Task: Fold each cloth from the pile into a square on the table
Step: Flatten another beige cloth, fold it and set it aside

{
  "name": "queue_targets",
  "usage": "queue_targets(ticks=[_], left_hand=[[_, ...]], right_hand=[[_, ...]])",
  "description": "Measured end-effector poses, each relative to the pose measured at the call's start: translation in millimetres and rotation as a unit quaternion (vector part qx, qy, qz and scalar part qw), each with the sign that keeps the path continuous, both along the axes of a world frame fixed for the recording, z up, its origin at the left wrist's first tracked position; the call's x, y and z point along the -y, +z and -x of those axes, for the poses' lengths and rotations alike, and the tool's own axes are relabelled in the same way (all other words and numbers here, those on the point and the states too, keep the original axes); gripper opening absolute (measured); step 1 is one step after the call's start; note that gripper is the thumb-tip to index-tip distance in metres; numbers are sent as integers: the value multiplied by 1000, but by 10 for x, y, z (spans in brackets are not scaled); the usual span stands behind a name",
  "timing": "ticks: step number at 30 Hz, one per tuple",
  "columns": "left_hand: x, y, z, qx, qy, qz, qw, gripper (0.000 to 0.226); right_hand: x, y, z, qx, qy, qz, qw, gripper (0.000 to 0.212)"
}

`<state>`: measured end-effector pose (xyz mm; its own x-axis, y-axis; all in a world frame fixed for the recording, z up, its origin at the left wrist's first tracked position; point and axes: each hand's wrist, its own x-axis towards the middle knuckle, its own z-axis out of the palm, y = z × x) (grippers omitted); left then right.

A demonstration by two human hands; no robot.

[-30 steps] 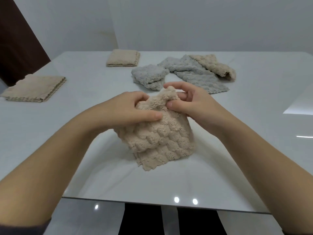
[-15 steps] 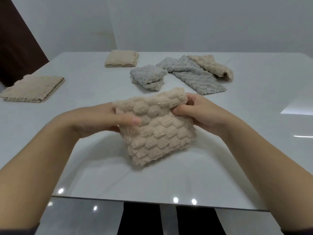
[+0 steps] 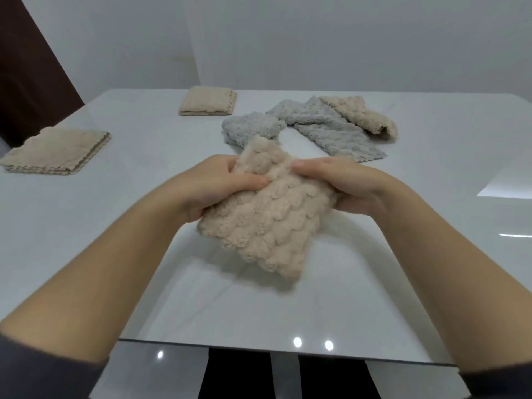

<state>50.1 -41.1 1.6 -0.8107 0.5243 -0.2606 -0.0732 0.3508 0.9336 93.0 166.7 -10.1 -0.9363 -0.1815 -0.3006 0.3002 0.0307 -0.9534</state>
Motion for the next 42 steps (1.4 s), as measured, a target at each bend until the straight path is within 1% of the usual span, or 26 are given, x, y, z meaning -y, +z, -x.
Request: queue_targets(ticks=[2, 4, 5, 7, 9, 10, 12, 14, 16, 18, 21, 22, 24, 25, 26, 28, 29, 32, 33, 35, 37, 38, 40, 42], left_hand=[[-8, -124, -48, -19, 89, -86, 992, 20], [-57, -281, -144, -78, 145, -116, 980, 28], [-92, -343, -209, -105, 149, -119, 976, 36], [-114, -363, -310, -129, 131, -142, 973, 51], [-8, -250, -307, -147, 87, -187, 967, 57], [71, -156, -285, -171, 53, -187, 966, 59], [226, 20, -216, -218, -18, -133, 967, 57], [316, 151, -159, -247, -69, -51, 965, 43], [347, 216, -135, -266, -107, 12, 958, 35], [360, 260, -135, -280, -157, 56, 945, 37], [366, 314, -171, -303, -221, 102, 921, 40], [363, 330, -184, -326, -236, 120, 908, 37], [358, 366, -189, -374, -256, 151, 879, 20], [364, 388, -178, -380, -255, 156, 876, 13], [375, 407, -168, -371, -245, 143, 884, 10], [404, 414, -140, -352, -217, 87, 906, 12], [402, 398, -140, -354, -207, 58, 910, 15], [367, 288, -174, -354, -169, -9, 920, 34], [358, 250, -194, -344, -158, -30, 925, 35], [346, 181, -238, -299, -138, -75, 941, 28], [352, 90, -243, -227, -119, -119, 959, 16], [351, 46, -237, -203, -114, -125, 964, 12], [339, -28, -209, -177, -103, -96, 974, 11], [310, -91, -155, -146, -74, -42, 986, 20]], right_hand=[[-56, -118, -28, 48, -15, 84, 995, 43], [-50, -220, -40, 49, -36, 128, 990, 43], [-39, -239, -38, 33, -52, 142, 988, 40], [-43, -233, -31, -26, -93, 146, 984, 40], [-91, -195, -40, -86, -116, 121, 982, 41], [-123, -174, -46, -105, -118, 106, 982, 39], [-162, -152, -67, -132, -106, 86, 982, 34], [-164, -140, -76, -151, -77, 76, 983, 31], [-154, -134, -79, -168, -56, 74, 981, 31], [-136, -121, -83, -179, -46, 75, 980, 32], [-124, -94, -100, -200, -38, 69, 977, 22], [-118, -78, -114, -209, -33, 59, 975, 19], [-116, -55, -138, -231, -32, 34, 972, 14], [-115, -44, -146, -244, -41, 21, 969, 13], [-112, -33, -147, -260, -55, 8, 964, 12], [-99, -51, -133, -289, -75, -27, 954, 8], [-87, -79, -120, -291, -74, -48, 953, 7], [-25, -138, -114, -256, -59, -105, 959, 21], [-20, -160, -106, -239, -52, -119, 962, 26], [-21, -195, -105, -216, -41, -147, 964, 35], [-31, -226, -106, -208, -37, -176, 961, 43], [-31, -227, -114, -205, -40, -189, 960, 46], [-46, -245, -106, -214, -55, -215, 951, 37], [-46, -273, -62, -223, -80, -255, 937, 39]])
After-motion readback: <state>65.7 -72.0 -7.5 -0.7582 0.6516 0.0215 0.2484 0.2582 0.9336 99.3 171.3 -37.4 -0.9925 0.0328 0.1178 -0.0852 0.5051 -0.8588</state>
